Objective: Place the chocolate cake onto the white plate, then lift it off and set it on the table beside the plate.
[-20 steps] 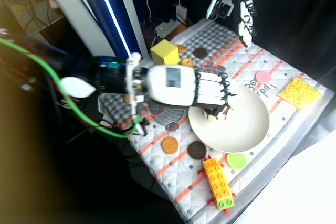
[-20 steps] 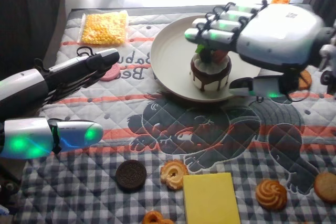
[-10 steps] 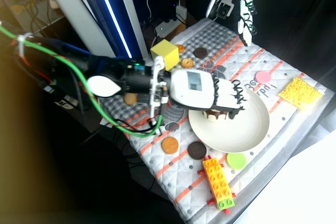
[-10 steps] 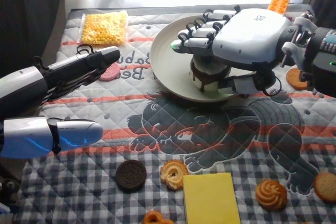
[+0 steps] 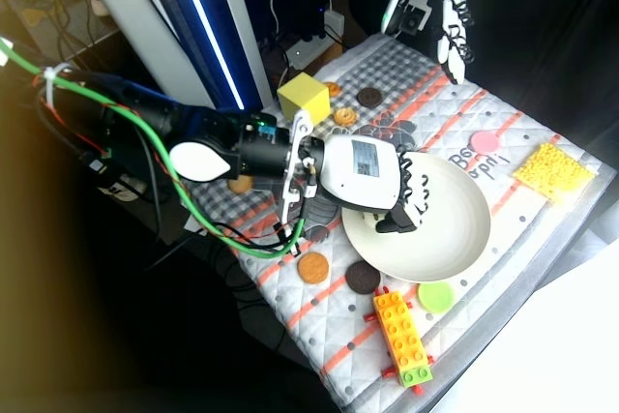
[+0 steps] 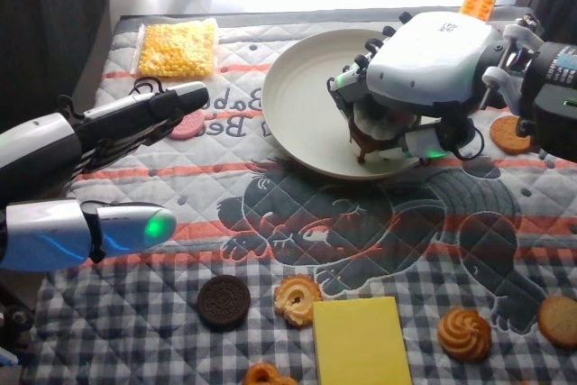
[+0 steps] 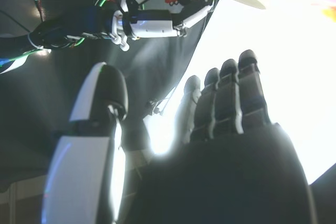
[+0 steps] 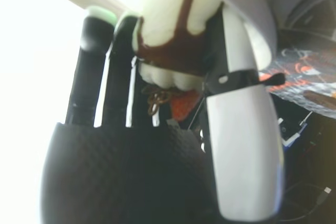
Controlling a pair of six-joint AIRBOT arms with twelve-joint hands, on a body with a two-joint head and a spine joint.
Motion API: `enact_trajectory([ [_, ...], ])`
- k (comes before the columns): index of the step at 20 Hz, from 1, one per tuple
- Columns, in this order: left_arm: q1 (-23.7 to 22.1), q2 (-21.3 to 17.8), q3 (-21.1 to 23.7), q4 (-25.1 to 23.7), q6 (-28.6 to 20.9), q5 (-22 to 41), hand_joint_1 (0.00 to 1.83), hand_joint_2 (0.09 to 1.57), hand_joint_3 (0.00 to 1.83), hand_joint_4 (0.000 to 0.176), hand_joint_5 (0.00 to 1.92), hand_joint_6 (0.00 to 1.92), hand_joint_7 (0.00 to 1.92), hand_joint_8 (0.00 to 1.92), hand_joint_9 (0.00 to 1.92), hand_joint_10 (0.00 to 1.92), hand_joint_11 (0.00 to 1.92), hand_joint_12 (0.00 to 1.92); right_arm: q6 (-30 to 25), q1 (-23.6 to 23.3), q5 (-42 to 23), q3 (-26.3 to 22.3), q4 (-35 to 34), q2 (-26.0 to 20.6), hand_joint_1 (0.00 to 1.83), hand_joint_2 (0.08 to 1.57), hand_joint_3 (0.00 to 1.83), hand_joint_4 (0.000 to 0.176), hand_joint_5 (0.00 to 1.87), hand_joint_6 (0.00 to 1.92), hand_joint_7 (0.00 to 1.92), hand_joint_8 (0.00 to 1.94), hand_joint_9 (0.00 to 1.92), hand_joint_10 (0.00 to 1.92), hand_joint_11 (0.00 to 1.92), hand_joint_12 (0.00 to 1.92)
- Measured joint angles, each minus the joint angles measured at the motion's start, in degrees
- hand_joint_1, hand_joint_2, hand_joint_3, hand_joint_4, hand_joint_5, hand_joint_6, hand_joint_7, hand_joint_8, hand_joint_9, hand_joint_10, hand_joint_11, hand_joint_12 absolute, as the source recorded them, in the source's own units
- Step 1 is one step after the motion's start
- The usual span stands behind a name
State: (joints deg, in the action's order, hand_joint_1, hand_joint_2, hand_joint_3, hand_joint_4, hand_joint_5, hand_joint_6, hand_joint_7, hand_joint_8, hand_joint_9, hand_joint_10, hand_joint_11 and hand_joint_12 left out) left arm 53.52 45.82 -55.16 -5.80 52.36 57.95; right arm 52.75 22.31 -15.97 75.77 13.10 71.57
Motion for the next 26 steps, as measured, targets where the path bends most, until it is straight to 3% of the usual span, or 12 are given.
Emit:
enact_trajectory([
  [3,0.0,0.0,0.0,0.02,0.0,0.0,0.79,1.2,0.0,0.079,0.05,0.0,0.0,0.0,0.0,0.0,0.0,0.0,-0.02,0.0,0.07,0.28,0.0,0.07,1.15,1.3,0.03,0.0,0.6,1.42,0.68,1.74,0.83,1.92,0.96,1.92],
  [5,0.0,0.0,0.0,0.0,0.0,0.07,0.78,1.2,0.0,0.067,0.04,0.0,0.0,0.0,0.0,0.0,0.0,0.0,-0.04,0.0,0.15,0.59,0.0,0.07,1.09,1.34,0.02,0.0,0.62,1.67,0.55,1.6,0.39,1.79,0.48,1.92],
  [7,0.0,0.0,0.0,0.02,0.0,0.28,0.79,1.2,0.0,0.079,0.04,0.0,0.0,0.0,0.0,0.0,0.0,0.0,-0.04,0.0,0.24,0.7,-0.04,0.07,1.09,1.33,0.0,0.0,0.64,1.64,0.58,1.58,0.47,1.84,0.51,1.92],
  [8,-0.02,0.02,0.0,0.04,0.02,0.26,0.81,1.2,0.0,0.073,0.05,0.0,0.0,0.0,0.0,0.0,0.0,0.0,0.42,-0.83,0.02,-2.38,-0.85,-2.62,1.12,1.33,0.0,0.0,0.67,1.66,0.56,1.53,0.4,1.67,0.34,1.92],
  [9,0.07,0.0,-0.02,0.02,0.0,1.07,0.82,1.19,0.0,0.075,0.05,0.0,0.0,0.0,0.0,0.0,0.02,0.01,-0.66,-0.7,-2.62,-6.6,0.94,-6.75,1.26,1.32,0.01,0.0,0.65,1.62,0.54,1.55,0.54,1.71,0.45,1.92],
  [11,0.33,-0.04,-0.13,1.86,0.02,0.15,0.85,1.19,0.0,0.085,0.05,0.0,0.0,0.0,0.0,0.0,0.05,0.03,-0.04,-1.53,-7.3,-8.0,0.09,-7.96,1.08,1.34,0.01,0.011,0.57,1.63,0.6,1.66,0.61,1.91,0.74,1.92],
  [14,0.24,-0.04,-0.11,1.16,0.0,0.76,0.82,1.18,0.0,0.094,0.07,0.0,0.0,0.0,0.0,0.0,0.0,0.33,-5.68,-1.25,-11.61,-10.69,4.24,-12.68,1.11,1.32,0.0,0.0,0.63,1.49,0.65,1.67,0.68,1.92,0.81,1.92],
  [17,0.31,-0.04,-0.13,1.81,0.0,1.07,0.81,1.18,0.0,0.087,0.05,0.0,0.0,0.0,0.0,0.0,0.0,0.4,-8.61,-0.94,-13.35,-12.7,7.74,-15.23,1.11,1.31,0.0,0.019,0.64,1.52,0.64,1.59,0.57,1.81,0.64,1.92],
  [18,0.42,-0.04,-0.13,2.03,0.0,0.94,0.8,1.19,0.0,0.104,0.05,0.0,0.0,0.0,0.0,0.0,0.0,0.37,-8.68,-0.66,-14.47,-13.6,8.52,-16.24,1.11,1.31,0.0,0.003,0.62,1.51,0.66,1.6,0.59,1.82,0.67,1.92],
  [19,0.48,-0.04,-0.13,2.21,0.0,0.79,0.81,1.19,0.0,0.092,0.04,0.0,0.0,0.0,0.0,0.0,0.0,0.37,-8.72,-0.59,-15.17,-14.01,8.79,-16.55,1.12,1.3,0.0,0.0,0.62,1.49,0.7,1.58,0.62,1.82,0.7,1.92],
  [23,1.01,-0.04,-0.13,2.47,0.0,0.79,0.77,1.19,0.0,0.109,0.03,0.0,0.0,0.0,0.0,0.0,0.0,0.27,-8.85,0.13,-16.06,-15.8,9.97,-18.78,1.13,1.29,0.0,0.003,0.65,1.47,0.69,1.57,0.6,1.83,0.66,1.92],
  [26,1.01,-0.04,-0.13,2.69,0.0,0.81,0.73,1.2,0.0,0.124,0.02,0.0,0.0,0.0,0.0,0.0,0.0,0.02,-8.87,1.57,-15.74,-17.0,10.1,-21.14,1.17,1.3,0.0,0.0,0.66,1.33,0.67,1.76,0.79,1.92,0.92,1.92],
])
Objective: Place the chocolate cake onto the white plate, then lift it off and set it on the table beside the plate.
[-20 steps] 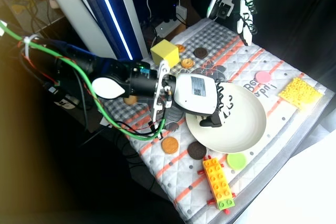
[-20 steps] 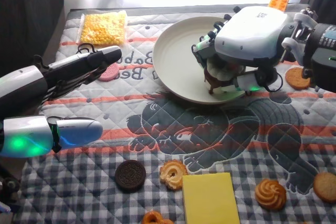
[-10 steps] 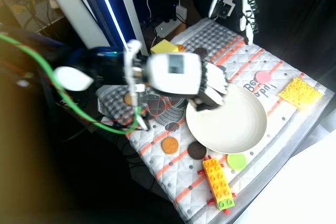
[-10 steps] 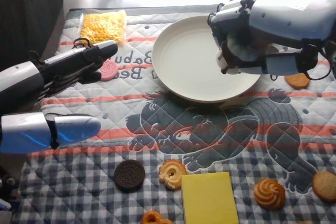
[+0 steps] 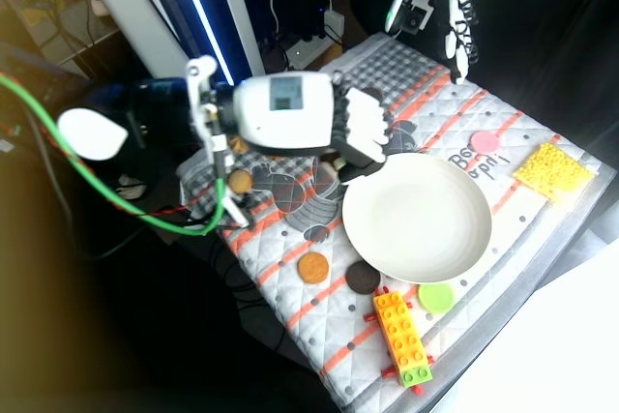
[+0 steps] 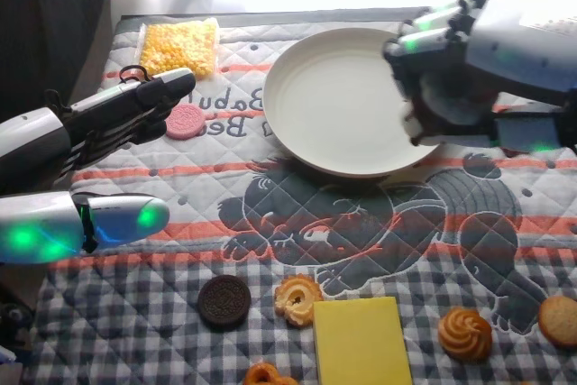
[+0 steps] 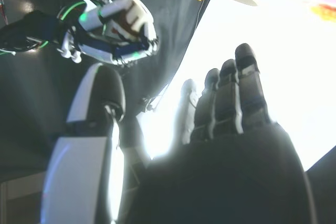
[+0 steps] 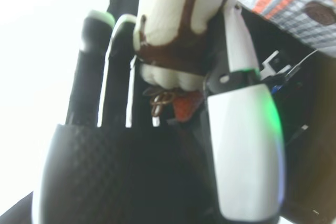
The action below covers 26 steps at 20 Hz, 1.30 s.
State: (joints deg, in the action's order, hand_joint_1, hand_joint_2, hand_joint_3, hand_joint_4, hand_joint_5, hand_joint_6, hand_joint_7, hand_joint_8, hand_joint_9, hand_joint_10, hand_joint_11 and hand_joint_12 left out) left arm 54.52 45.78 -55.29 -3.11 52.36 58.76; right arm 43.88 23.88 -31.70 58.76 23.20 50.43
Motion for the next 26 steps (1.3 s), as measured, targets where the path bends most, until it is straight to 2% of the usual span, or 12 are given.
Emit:
enact_trajectory([
  [2,0.0,0.0,0.0,0.0,0.0,0.02,0.75,1.2,0.0,0.114,0.02,0.01,0.0,0.0,0.0,0.0,0.0,0.0,-0.11,0.94,-0.07,-1.16,0.0,-1.66,1.16,1.31,0.0,0.0,0.64,1.37,0.67,1.74,0.68,1.92,0.73,1.92],
  [7,0.61,-0.24,0.0,0.83,0.0,0.17,0.76,1.2,0.0,0.061,0.04,0.01,0.0,0.0,0.0,0.0,0.0,0.0,-11.23,7.17,-2.49,-2.32,5.73,-5.6,1.19,1.27,0.0,0.0,0.65,1.32,0.8,1.58,0.91,1.9,0.98,1.92],
  [10,0.76,-0.24,0.0,1.07,0.0,0.35,0.74,1.21,0.0,0.076,0.04,0.01,0.0,0.0,0.0,0.0,0.0,0.0,-12.66,9.53,-2.89,-3.43,5.95,-7.48,1.18,1.26,0.0,0.0,0.65,1.4,0.84,1.44,0.8,1.78,0.77,1.92],
  [14,0.76,-0.24,0.0,1.25,0.0,0.46,0.68,1.22,0.01,0.083,0.01,0.0,0.0,0.0,0.0,0.0,0.0,0.0,-14.71,13.18,-3.54,-4.33,6.71,-7.98,1.19,1.28,0.0,0.0,0.6,1.38,0.79,1.6,0.87,1.92,0.93,1.92],
  [15,0.79,-0.24,0.0,1.42,0.02,0.42,0.69,1.22,0.0,0.07,0.01,0.0,0.0,0.0,0.0,0.0,0.0,0.0,-14.91,14.01,-3.19,-4.17,6.67,-7.76,1.13,1.3,0.0,0.0,0.57,1.51,0.74,1.55,0.64,1.79,0.73,1.92],
  [17,0.79,-0.26,0.0,1.84,0.0,0.48,0.71,1.23,0.01,0.058,0.0,0.0,0.0,0.0,0.0,0.0,0.0,0.0,-15.23,15.32,-2.21,-3.19,6.43,-6.4,1.09,1.16,0.0,0.0,0.21,1.04,0.29,0.99,0.2,1.41,0.09,1.92],
  [19,0.85,-0.24,0.0,1.9,0.0,0.5,0.69,1.23,0.01,0.069,0.0,0.0,0.0,0.0,0.0,0.0,0.0,0.0,-15.39,16.31,-0.85,-2.08,5.95,-4.5,1.07,1.14,0.0,0.0,0.16,0.82,0.21,0.72,0.09,1.24,0.02,1.85],
  [20,0.85,-0.24,0.0,1.92,0.0,0.57,0.67,1.24,0.01,0.071,0.0,0.0,0.0,0.0,0.0,0.0,0.0,0.0,-15.5,16.46,-0.2,-1.44,5.55,-3.48,0.91,1.13,0.0,0.0,0.03,0.31,0.05,0.21,0.0,0.6,0.0,1.46],
  [22,0.9,-0.24,0.0,2.16,0.0,0.7,0.65,1.25,0.01,0.068,0.0,0.0,0.0,0.0,0.0,0.0,0.01,0.01,-15.54,16.57,0.74,-0.57,4.9,-2.25,0.79,1.12,0.0,0.022,0.0,0.08,0.01,0.04,0.0,0.25,0.0,1.21],
  [23,0.9,-0.26,0.0,2.23,0.0,0.83,0.65,1.25,0.01,0.065,0.0,0.0,0.0,0.0,0.0,0.0,0.0,0.0,-15.54,16.57,1.22,-0.2,4.92,-1.99,0.7,1.09,0.0,0.017,0.0,0.0,0.0,0.0,0.0,0.01,0.0,0.6],
  [25,0.9,-0.28,0.0,2.16,0.0,0.85,0.66,1.26,0.01,0.062,0.0,0.0,0.0,0.0,0.0,0.0,0.0,0.0,-15.56,16.85,1.79,0.55,3.93,-1.4,0.72,1.05,0.0,0.061,0.0,0.0,0.0,0.0,0.0,0.0,0.0,0.03],
  [26,0.9,-0.31,0.0,2.14,0.0,0.94,0.66,1.26,0.01,0.062,0.0,0.0,0.0,0.0,0.0,0.0,0.0,0.0,-15.61,17.16,1.86,0.66,3.48,-1.36,0.72,1.05,0.0,0.061,0.0,0.0,0.0,0.0,0.0,0.0,0.0,0.03],
])
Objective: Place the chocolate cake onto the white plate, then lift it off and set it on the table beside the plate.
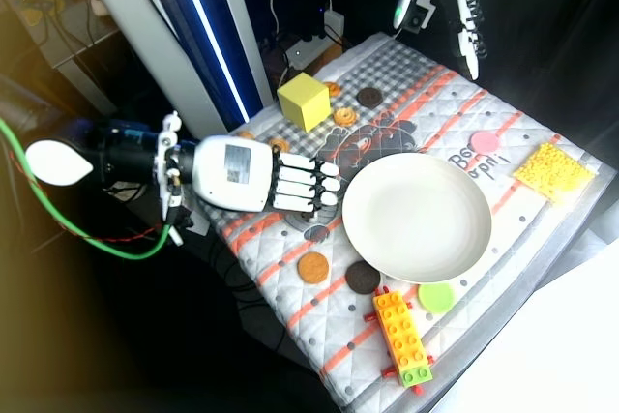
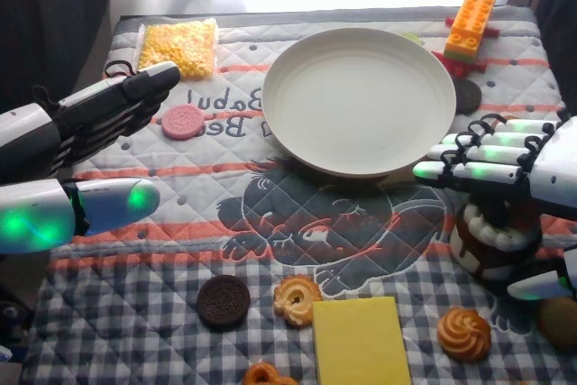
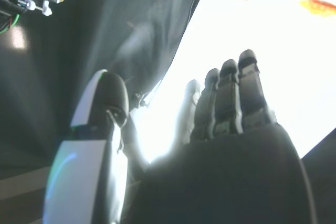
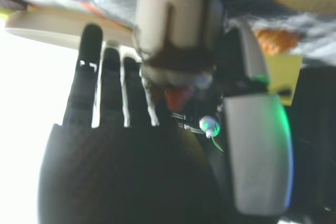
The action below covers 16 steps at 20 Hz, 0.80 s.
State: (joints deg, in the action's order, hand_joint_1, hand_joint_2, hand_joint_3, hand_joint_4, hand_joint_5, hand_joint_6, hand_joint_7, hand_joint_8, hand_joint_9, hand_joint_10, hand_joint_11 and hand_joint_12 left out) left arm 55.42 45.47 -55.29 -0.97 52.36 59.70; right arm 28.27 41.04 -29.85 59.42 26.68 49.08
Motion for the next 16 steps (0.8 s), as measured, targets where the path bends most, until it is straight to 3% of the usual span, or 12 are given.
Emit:
enact_trajectory([
  [1,0.0,0.0,0.0,0.04,0.0,-0.02,0.68,1.25,0.01,0.065,0.0,0.0,0.0,0.0,0.0,0.0,0.0,0.0,0.02,0.02,0.15,0.02,-0.07,0.0,0.71,1.03,0.0,0.073,0.0,0.0,0.0,0.0,0.0,0.0,0.0,0.01],
  [2,0.17,0.0,0.0,0.15,0.0,-0.04,0.66,1.25,0.0,0.057,0.0,0.0,0.0,0.0,0.0,0.0,0.0,0.0,0.02,0.02,0.04,0.0,-0.07,-0.07,0.71,1.01,0.0,0.106,0.0,0.0,0.0,0.0,0.0,0.0,0.0,0.0],
  [3,0.55,0.0,0.0,0.13,0.0,0.35,0.66,1.24,0.0,0.06,0.0,0.0,0.0,0.0,0.0,0.0,0.0,0.0,0.02,0.02,-0.13,-0.17,-0.07,-0.31,0.69,1.01,0.0,0.089,0.0,0.0,0.0,0.0,0.0,0.0,0.0,0.0],
  [5,0.83,0.0,0.0,0.28,0.02,-0.11,0.68,1.23,0.0,0.054,0.0,0.0,0.0,0.0,0.0,0.0,0.0,0.0,0.04,0.02,-0.76,-1.51,-0.15,-2.6,0.68,0.99,0.0,0.102,0.0,0.0,0.0,0.0,0.0,0.0,0.0,0.0],
  [6,0.83,0.0,0.0,0.39,0.0,-0.07,0.69,1.23,0.0,0.049,0.0,0.0,0.0,0.0,0.0,0.0,0.0,0.0,0.07,0.02,-1.64,-1.88,-0.68,-3.61,0.65,0.98,0.0,0.083,0.0,0.0,0.0,0.0,0.0,0.0,0.0,0.0],
  [8,0.98,0.0,0.0,0.39,0.0,0.17,0.65,1.22,0.0,0.057,0.0,0.0,0.0,0.0,0.0,0.0,0.0,0.0,1.07,0.02,-3.48,-3.08,-2.05,-5.81,0.61,0.96,0.0,0.093,0.0,0.0,0.0,0.0,0.0,0.0,0.0,0.0],
  [9,1.25,0.0,0.0,0.42,0.0,0.26,0.66,1.23,0.0,0.046,0.0,0.0,0.0,0.0,0.0,0.0,0.0,0.0,2.08,0.02,-4.2,-3.85,-2.69,-6.71,0.56,0.96,0.0,0.046,0.0,0.0,0.0,0.0,0.0,0.0,0.02,0.01],
  [11,1.31,0.0,0.0,0.55,0.0,0.17,0.61,1.22,0.0,0.055,0.0,0.0,0.0,0.0,0.0,0.0,0.0,0.0,4.68,0.87,-6.91,-5.95,-4.52,-8.85,0.48,1.0,0.0,0.036,0.0,0.0,0.0,0.0,0.0,0.0,0.0,0.0],
  [12,1.31,-0.02,0.0,0.72,0.0,0.37,0.6,1.21,0.0,0.032,0.0,0.0,0.0,0.0,0.0,0.0,0.03,0.01,5.68,1.57,-9.01,-6.84,-5.49,-9.62,0.49,1.01,0.0,0.039,0.0,0.0,0.0,0.0,0.0,0.0,0.0,0.0],
  [13,1.31,0.0,0.0,0.98,0.0,0.33,0.58,1.21,0.0,0.032,0.0,0.0,0.0,0.0,0.0,0.0,0.01,0.01,6.84,2.32,-10.78,-7.5,-6.58,-10.29,0.55,1.04,0.01,0.038,0.0,0.0,0.0,0.0,0.0,0.0,0.0,0.0],
  [15,1.42,-0.02,0.0,1.01,0.0,0.5,0.64,1.19,0.0,0.039,0.0,0.0,0.0,0.0,0.0,0.0,0.0,0.0,10.64,3.56,-13.64,-8.98,-9.86,-11.91,0.58,1.08,0.02,0.001,0.0,0.0,0.0,0.0,0.0,0.0,0.0,0.0],
  [16,1.81,-0.02,0.02,1.25,0.0,0.87,0.7,1.19,0.0,0.038,0.0,0.0,0.0,0.0,0.0,0.0,0.0,0.0,11.89,4.28,-15.26,-9.31,-11.5,-12.41,0.61,1.09,0.03,0.0,0.0,0.0,0.0,0.0,0.0,0.0,0.0,0.0],
])
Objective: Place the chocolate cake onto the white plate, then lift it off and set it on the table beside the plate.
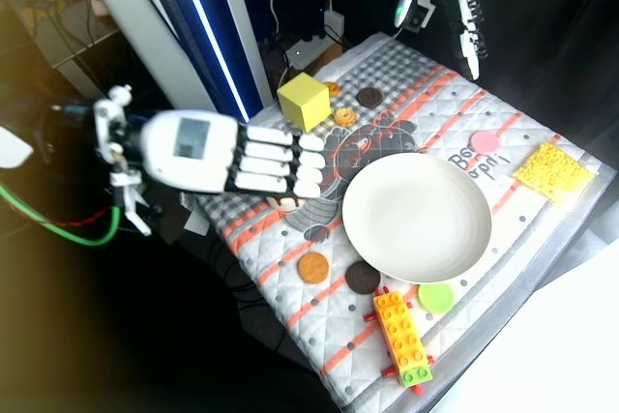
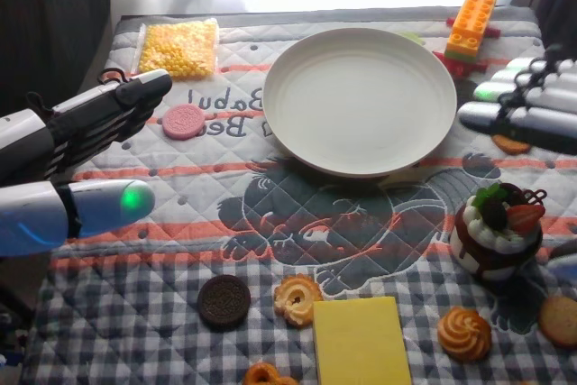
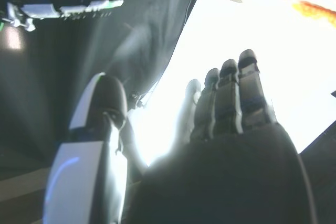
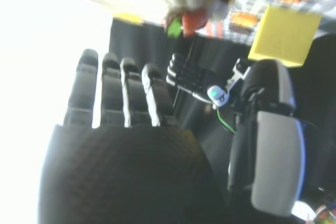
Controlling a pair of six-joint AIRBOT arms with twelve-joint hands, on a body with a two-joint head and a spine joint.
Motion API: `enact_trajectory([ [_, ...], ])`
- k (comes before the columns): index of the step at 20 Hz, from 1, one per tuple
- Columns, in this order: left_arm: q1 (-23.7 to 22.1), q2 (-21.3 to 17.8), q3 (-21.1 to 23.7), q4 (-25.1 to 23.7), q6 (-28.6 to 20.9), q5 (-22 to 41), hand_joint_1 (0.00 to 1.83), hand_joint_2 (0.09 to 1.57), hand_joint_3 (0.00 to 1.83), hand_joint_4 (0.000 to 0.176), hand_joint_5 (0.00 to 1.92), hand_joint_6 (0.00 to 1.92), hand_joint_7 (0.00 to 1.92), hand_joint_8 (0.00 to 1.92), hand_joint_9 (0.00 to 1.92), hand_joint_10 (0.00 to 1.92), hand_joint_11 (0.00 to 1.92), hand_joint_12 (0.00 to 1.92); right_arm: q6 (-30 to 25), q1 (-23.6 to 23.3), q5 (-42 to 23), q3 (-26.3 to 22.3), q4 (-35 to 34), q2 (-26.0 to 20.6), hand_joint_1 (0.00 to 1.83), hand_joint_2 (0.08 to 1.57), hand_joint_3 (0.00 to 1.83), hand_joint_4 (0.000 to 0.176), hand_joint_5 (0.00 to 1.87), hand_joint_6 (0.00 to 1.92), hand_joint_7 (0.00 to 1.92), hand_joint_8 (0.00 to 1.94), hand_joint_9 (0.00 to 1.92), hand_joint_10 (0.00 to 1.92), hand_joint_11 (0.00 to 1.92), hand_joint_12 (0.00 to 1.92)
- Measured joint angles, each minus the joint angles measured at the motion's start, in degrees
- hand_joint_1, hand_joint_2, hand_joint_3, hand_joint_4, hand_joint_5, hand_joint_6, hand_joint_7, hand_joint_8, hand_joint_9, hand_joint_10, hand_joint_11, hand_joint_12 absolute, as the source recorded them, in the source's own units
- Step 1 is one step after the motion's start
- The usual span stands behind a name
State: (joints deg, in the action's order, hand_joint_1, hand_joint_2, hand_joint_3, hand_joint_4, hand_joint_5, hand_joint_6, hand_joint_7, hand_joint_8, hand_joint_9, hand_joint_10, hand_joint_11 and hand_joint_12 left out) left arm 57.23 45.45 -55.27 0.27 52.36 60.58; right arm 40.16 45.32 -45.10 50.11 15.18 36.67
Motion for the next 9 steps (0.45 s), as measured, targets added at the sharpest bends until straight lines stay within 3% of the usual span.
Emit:
enact_trajectory([
  [1,0.2,0.0,0.0,0.26,-0.02,0.48,0.72,1.18,0.0,0.048,0.0,0.0,0.0,0.0,0.0,0.0,0.0,0.0,0.04,0.52,-1.36,0.0,-1.25,-0.15,0.61,1.11,0.03,0.02,0.0,0.0,0.0,0.0,0.0,0.0,0.0,0.0],
  [2,0.44,0.02,0.0,0.81,0.02,0.81,0.72,1.18,0.0,0.05,0.0,0.0,0.0,0.0,0.0,0.0,0.0,0.0,0.63,1.16,-2.27,0.02,-2.84,-0.15,0.61,1.11,0.03,0.025,0.0,0.0,0.0,0.0,0.0,0.0,0.0,0.0],
  [3,0.44,0.02,-0.02,1.05,0.02,0.94,0.72,1.18,0.0,0.05,0.0,0.0,0.0,0.0,0.0,0.0,0.0,0.0,1.31,1.4,-2.78,0.0,-3.52,-0.11,0.61,1.11,0.03,0.025,0.0,0.0,0.0,0.0,0.0,0.0,0.0,0.0],
  [4,0.44,0.0,-0.02,1.79,0.0,1.51,0.69,1.17,0.0,0.087,0.0,0.0,0.0,0.0,0.0,0.0,0.01,0.0,3.72,1.97,-3.65,-0.22,-5.29,-0.09,0.67,1.12,0.03,0.012,0.0,0.0,0.0,0.0,0.0,0.0,0.0,0.0],
  [5,0.44,0.02,-0.17,2.19,0.02,1.92,0.69,1.17,0.0,0.087,0.0,0.0,0.0,0.0,0.0,0.0,0.01,0.0,5.2,2.19,-4.48,-0.52,-6.91,-0.09,0.67,1.12,0.03,0.012,0.0,0.0,0.0,0.0,0.0,0.0,0.0,0.0],
  [7,0.44,0.11,-0.61,3.91,0.02,3.65,0.75,1.17,0.0,0.122,0.0,0.0,0.0,0.0,0.0,0.0,0.0,0.0,7.82,3.23,-7.72,-0.72,-10.36,0.37,0.68,1.13,0.02,0.052,0.0,0.0,0.0,0.0,0.0,0.0,0.0,0.0],
  [9,0.44,0.35,-1.03,5.05,-0.02,6.19,0.81,1.19,0.0,0.117,0.0,0.0,0.0,0.0,0.0,0.0,0.0,0.0,9.35,4.83,-11.26,-0.72,-13.33,1.05,0.66,1.15,0.03,0.051,0.0,0.0,0.0,0.0,0.0,0.0,0.0,0.0],
])
